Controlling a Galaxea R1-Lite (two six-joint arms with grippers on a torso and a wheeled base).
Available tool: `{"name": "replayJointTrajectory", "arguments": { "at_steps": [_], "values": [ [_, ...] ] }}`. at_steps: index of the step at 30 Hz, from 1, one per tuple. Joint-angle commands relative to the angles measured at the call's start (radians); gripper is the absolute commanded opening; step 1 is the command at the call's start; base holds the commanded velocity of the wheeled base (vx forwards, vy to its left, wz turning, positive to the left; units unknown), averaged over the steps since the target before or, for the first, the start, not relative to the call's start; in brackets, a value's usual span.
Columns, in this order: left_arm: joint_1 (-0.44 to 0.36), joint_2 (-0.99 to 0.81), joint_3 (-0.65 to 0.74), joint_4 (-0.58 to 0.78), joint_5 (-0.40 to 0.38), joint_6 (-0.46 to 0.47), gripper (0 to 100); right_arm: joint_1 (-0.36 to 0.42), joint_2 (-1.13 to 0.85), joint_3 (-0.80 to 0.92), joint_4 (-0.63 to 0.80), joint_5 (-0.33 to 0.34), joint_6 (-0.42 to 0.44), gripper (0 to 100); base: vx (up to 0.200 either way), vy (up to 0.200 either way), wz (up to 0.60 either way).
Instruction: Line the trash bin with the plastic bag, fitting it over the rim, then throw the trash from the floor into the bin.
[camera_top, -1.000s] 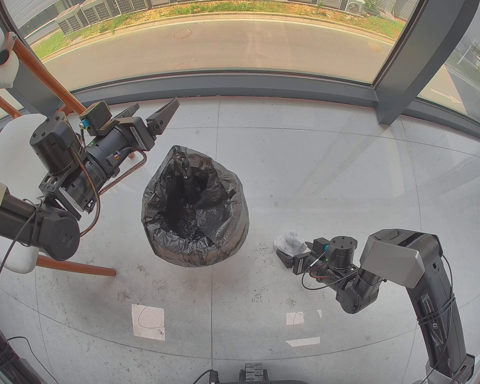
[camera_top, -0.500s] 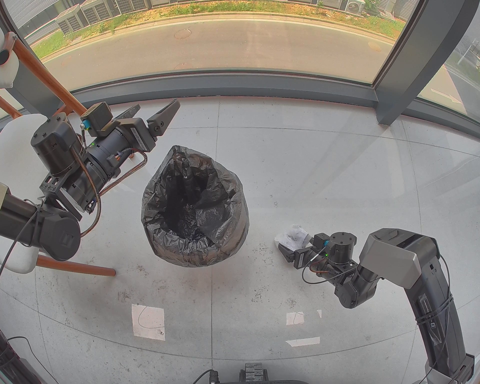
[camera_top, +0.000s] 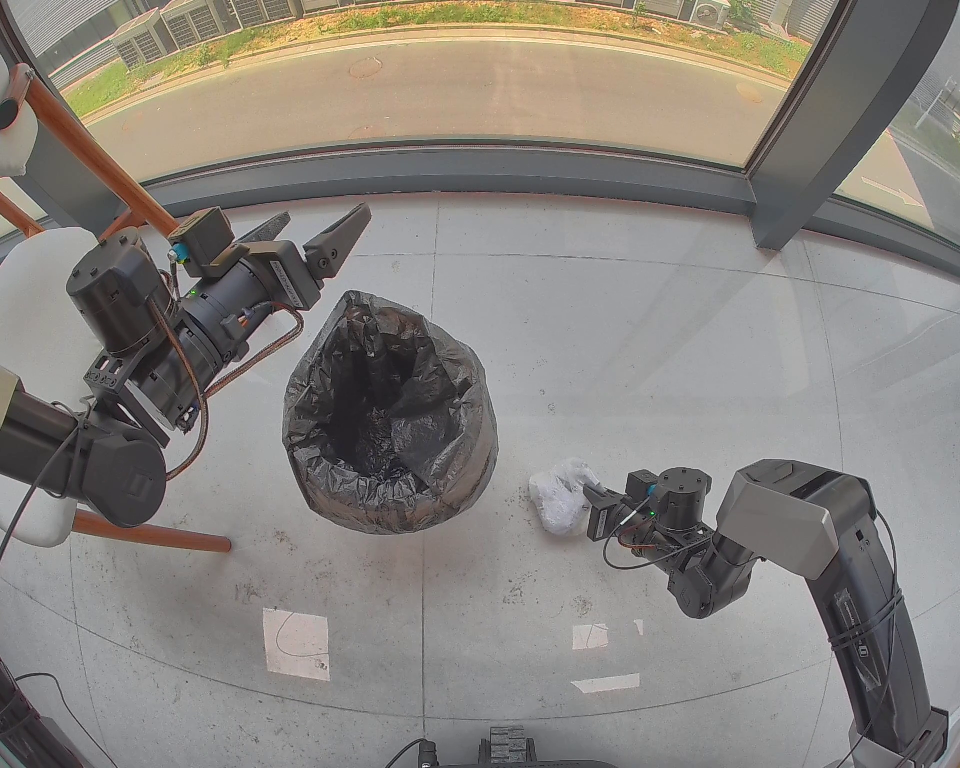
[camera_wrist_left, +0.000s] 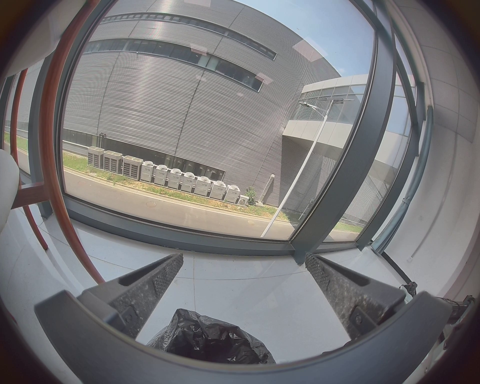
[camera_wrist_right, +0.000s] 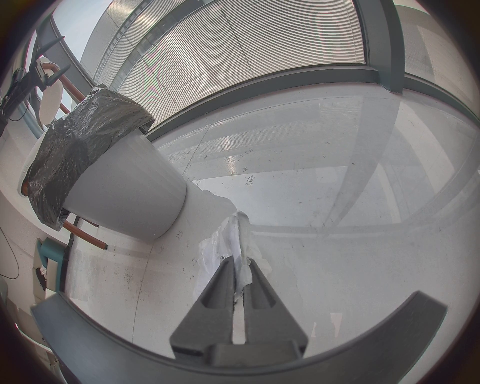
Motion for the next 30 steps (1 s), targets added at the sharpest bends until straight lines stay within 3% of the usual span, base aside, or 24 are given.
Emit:
{"name": "replayJointTrajectory", "arguments": {
  "at_steps": [1, 10, 16, 21, 30],
  "values": [
    [-0.001, 0.001, 0.000, 0.000, 0.000, -0.001, 100, -0.001, 0.002, -0.001, -0.007, 0.001, 0.005, 0, 0.000, 0.000, 0.00],
    [-0.001, 0.001, 0.000, -0.001, 0.000, -0.001, 100, -0.006, -0.076, 0.054, -0.023, 0.005, 0.008, 0, 0.000, 0.000, 0.00],
    [-0.001, -0.002, -0.009, -0.001, -0.001, -0.005, 100, -0.016, -0.239, 0.166, -0.087, 0.014, 0.021, 0, 0.000, 0.000, 0.00],
    [-0.001, -0.003, -0.008, -0.020, -0.003, -0.008, 100, -0.018, -0.424, 0.266, -0.087, 0.045, 0.135, 0, 0.000, 0.000, 0.00],
    [-0.002, -0.003, -0.008, -0.062, 0.002, -0.007, 100, 0.010, -0.645, 0.394, -0.090, 0.048, 0.242, 0, 0.000, 0.000, 0.00]
  ]
}}
